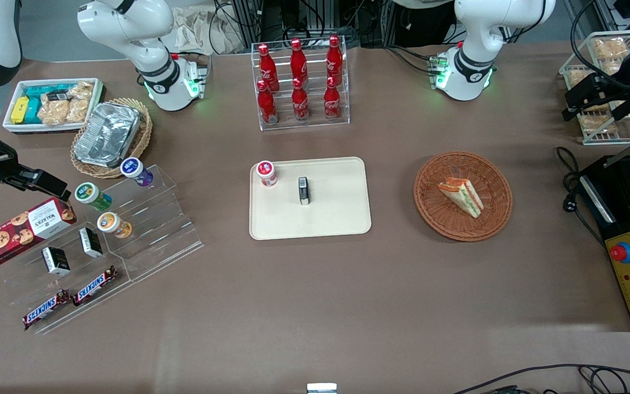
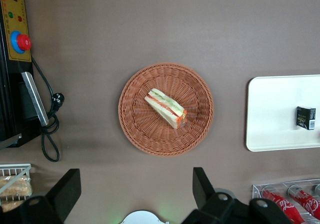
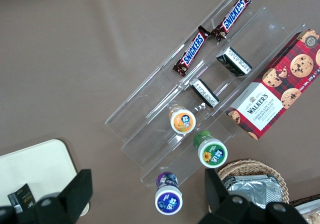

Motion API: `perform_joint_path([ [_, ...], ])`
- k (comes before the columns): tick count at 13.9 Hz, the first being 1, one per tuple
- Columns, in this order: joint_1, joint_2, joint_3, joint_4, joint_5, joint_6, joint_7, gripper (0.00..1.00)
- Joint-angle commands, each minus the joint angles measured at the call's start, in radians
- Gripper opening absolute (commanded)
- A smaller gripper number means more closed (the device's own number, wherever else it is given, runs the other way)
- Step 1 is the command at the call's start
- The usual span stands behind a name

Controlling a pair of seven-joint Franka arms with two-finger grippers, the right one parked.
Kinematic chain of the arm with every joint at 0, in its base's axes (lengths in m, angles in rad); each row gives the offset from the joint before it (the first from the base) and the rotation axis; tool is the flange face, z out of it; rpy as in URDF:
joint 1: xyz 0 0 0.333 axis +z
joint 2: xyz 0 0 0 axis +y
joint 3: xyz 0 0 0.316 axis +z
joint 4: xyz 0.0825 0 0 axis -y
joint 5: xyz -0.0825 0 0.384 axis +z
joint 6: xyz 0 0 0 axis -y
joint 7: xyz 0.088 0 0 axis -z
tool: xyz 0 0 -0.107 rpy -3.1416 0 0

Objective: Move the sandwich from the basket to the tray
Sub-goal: 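Move the left gripper from rest over the sandwich in the wicker basket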

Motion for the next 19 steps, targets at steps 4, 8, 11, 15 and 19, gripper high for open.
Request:
perform_joint_path([
  [4, 0.013, -0.01, -0.004, -0.015, 0.022, -0.015, 0.026, 0.99],
  [8, 0.013, -0.014, -0.006, -0.08, 0.011, -0.047, 0.009, 1.0],
  [11, 0.012, -0.045, -0.009, -0.239, 0.014, 0.072, -0.005, 1.0],
  [15, 0.004, -0.037, -0.014, -0.436, 0.015, 0.277, -0.141, 1.0],
  [19, 0.002, -0.017, -0.015, -0.618, 0.015, 0.509, -0.23, 1.0],
])
